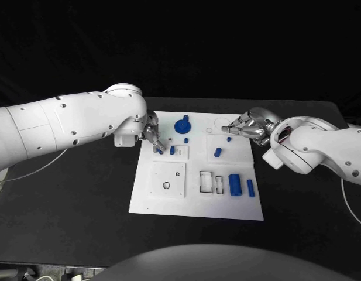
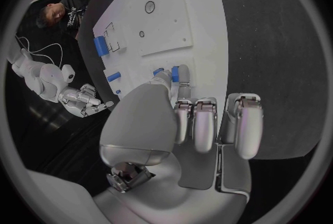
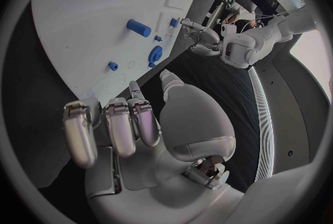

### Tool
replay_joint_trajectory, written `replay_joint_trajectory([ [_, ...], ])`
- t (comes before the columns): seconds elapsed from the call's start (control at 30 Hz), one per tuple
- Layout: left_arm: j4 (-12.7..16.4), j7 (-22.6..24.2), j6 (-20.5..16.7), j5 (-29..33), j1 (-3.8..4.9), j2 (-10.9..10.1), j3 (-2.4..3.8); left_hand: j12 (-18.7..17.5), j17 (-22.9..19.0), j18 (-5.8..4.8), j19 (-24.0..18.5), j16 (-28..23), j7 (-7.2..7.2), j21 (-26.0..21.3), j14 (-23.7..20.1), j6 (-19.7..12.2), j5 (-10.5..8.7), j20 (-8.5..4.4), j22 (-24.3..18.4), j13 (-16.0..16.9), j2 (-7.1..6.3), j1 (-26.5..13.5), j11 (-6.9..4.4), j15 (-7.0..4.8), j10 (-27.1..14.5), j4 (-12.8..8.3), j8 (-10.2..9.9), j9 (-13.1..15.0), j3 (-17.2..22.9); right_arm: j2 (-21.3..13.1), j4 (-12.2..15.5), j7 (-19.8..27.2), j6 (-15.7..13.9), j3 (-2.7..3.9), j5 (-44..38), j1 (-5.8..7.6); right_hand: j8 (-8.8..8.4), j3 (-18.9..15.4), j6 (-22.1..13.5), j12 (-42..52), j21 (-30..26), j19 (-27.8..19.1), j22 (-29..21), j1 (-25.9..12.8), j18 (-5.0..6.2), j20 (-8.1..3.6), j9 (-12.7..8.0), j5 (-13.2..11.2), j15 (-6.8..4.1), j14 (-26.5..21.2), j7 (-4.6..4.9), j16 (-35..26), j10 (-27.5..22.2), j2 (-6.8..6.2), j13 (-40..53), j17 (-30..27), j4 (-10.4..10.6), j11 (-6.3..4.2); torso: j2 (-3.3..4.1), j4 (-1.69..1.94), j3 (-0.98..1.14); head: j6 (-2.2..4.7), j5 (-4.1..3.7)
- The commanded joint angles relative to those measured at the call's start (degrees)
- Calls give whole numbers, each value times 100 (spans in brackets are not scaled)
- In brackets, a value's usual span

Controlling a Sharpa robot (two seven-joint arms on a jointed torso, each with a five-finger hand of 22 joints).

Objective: Assemble the parts on the task board

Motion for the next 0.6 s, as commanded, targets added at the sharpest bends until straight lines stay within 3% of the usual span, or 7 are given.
replay_joint_trajectory([
  [0.03,-33,-367,108,-100,-14,38,2,14,1508,-86,593,15,-48,14,606,82,35,-4,1510,1500,38,48,-24,-21,584,-69,-4,11,102,13,1,27,12,0,-57,-4,23,-29,24,23,26,600,1509,21,-38,28,9,35,27,597,14,23,601,24,1509,1509,-3,27,0,-2,0,12,6],
  [0.6,-170,-266,47,-150,-45,134,2,14,1508,-86,593,15,-44,14,606,81,35,5,1510,1500,49,56,-20,-31,584,-70,-9,16,148,12,0,27,16,0,-57,-4,23,-29,24,23,26,600,1509,21,-38,28,9,35,27,597,14,23,601,24,1509,1509,-3,27,4,-6,1,3,2],
])
